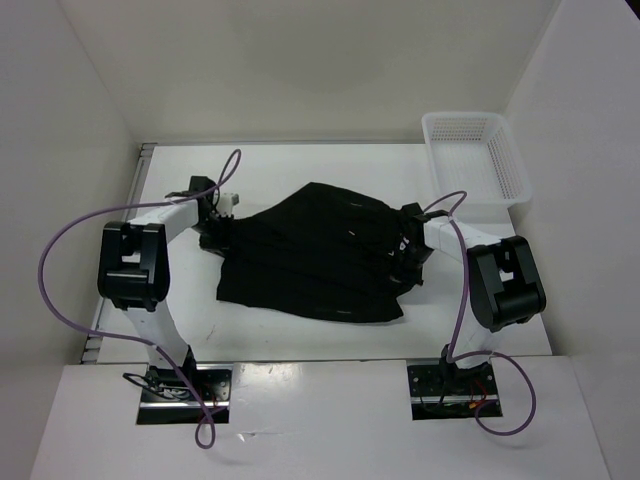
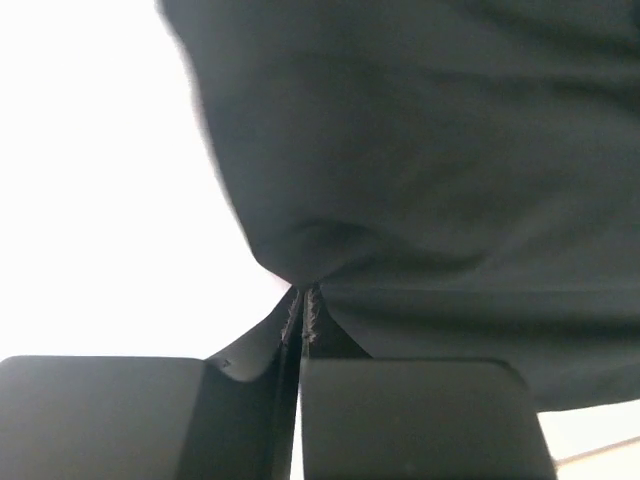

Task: Fold and stack the shorts
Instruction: Flatten the shorts out

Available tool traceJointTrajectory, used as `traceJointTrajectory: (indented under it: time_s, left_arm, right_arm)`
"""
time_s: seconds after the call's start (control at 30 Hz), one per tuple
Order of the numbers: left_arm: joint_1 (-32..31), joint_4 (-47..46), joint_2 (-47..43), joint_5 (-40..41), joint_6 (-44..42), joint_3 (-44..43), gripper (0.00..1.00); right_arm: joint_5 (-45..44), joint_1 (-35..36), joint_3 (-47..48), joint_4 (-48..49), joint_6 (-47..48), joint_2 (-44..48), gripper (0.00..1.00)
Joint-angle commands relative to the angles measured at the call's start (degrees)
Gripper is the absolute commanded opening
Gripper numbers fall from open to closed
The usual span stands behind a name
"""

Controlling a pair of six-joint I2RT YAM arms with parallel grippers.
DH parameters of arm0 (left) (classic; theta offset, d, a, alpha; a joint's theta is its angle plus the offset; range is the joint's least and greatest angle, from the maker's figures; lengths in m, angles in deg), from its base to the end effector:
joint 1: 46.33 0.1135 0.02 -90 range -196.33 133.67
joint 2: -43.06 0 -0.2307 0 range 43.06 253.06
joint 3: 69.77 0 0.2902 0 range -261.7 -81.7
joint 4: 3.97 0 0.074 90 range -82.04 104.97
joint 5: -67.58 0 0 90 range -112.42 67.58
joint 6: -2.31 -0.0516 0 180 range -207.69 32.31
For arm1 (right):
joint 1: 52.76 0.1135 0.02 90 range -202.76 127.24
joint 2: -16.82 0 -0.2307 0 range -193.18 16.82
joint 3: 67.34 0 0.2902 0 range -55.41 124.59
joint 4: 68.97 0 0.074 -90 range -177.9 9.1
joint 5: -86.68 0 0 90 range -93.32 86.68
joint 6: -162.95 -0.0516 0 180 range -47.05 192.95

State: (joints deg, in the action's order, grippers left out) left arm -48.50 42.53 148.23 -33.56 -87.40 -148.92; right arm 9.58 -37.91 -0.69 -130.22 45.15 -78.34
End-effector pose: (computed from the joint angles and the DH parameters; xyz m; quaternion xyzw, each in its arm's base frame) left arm 0.3779 -0.0243 0.0900 0.0309 0.9833 -0.0992 0.1491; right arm 0.2834 0.0871 0.0805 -0.1118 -0.9874 -0.1054 0.0389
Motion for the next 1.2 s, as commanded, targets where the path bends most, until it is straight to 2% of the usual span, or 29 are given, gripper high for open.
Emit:
traceJointTrajectory:
  time_s: [0.0, 0.07, 0.13, 0.17, 0.23, 0.27, 0.37, 0.5, 0.53, 0.67, 0.7, 0.77, 0.8, 0.87, 0.93, 1.03, 1.13, 1.17]
  left_arm:
    - [2.4, -3.7, 0.7, 3.8, -0.3, -4.6, 0.0]
    - [2.4, -4.2, 0.7, 2.6, -0.3, -5.1, 0.0]
    - [2.4, -1.6, 1.4, -1.7, -0.3, -6.4, 0.09]
    - [2.4, -0.7, 1.4, -2.9, -0.3, -6.4, 0.16]
    - [2.4, 0.9, 2.1, -4.8, -0.3, -6.4, 0.31]
    - [2.4, 1.6, 2.1, -4.8, -0.3, -6.4, 0.33]
    - [2.4, 2.3, -0.7, -3.1, -0.3, -4.5, 0.35]
    - [2.4, 6.8, -5.7, 2.1, -0.3, -6.0, 0.38]
    - [2.4, 8.3, -5.7, 3.0, -0.3, -6.9, 0.38]
    - [2.4, 14.2, -7.7, 1.2, -0.3, -6.6, 0.38]
    - [1.9, 14.8, -7.7, 0.2, -0.3, -5.7, 0.38]
    - [0.2, 14.8, -7.7, -1.2, -0.3, -1.2, 0.38]
    - [-1.9, 13.6, -7.7, -1.7, -0.3, 0.5, 0.38]
    - [-3.7, 11.2, -7.7, -1.7, -0.3, 5.1, 0.38]
    - [-4.9, 10.2, -7.2, -2.2, -0.3, 7.4, 0.38]
    - [-6.1, 9.0, -7.2, -0.7, -0.3, 11.3, 0.37]
    - [-6.6, 7.5, -7.2, 6.5, -0.3, 15.4, 0.37]
    - [-6.6, 6.8, -7.2, 8.1, -0.3, 16.4, 0.37]
  right_arm:
    - [-0.6, 0.4, 0.1, 1.2, -0.2, -0.4, 0.0]
    - [-1.1, 0.4, 0.1, 1.2, -0.2, 0.1, 0.0]
    - [-1.1, 0.4, 0.1, 1.2, -0.2, 0.1, 0.01]
    - [-1.1, 0.4, 0.1, 1.2, -0.2, 0.1, 0.21]
    - [-0.5, 0.4, 0.1, 0.7, -0.2, 0.8, 0.36]
    - [-0.5, 0.4, 0.6, 0.7, 0.4, 2.7, 0.44]
    - [-2.8, 0.4, 1.3, 0.2, -0.2, 8.4, 0.49]
    - [-9.6, 0.4, 5.5, -1.0, -4.1, 16.5, 0.49]
    - [-10.9, 0.4, 6.2, -1.6, -4.9, 17.8, 0.46]
    - [-11.9, 3.6, 6.4, -1.6, -7.7, 20.2, 0.32]
    - [-10.7, 4.6, 5.5, 0.4, -7.7, 19.7, 0.25]
    - [-6.7, 7.0, 1.4, 3.7, -8.4, 18.0, 0.16]
    - [-3.6, 9.7, 0.2, 6.3, -9.6, 15.2, 0.07]
    - [-2.9, 12.6, -1.3, 7.2, -11.5, 11.9, 0.02]
    - [-3.6, 15.0, -2.5, 7.2, -13.1, 7.5, 0.0]
    - [-3.6, 15.7, -5.4, 7.7, -14.7, 6.3, 0.0]
    - [-5.3, 15.7, -7.3, 7.1, -16.6, 6.8, 0.0]
    - [-5.3, 16.3, -7.3, 7.0, -16.6, 6.8, 0.03]
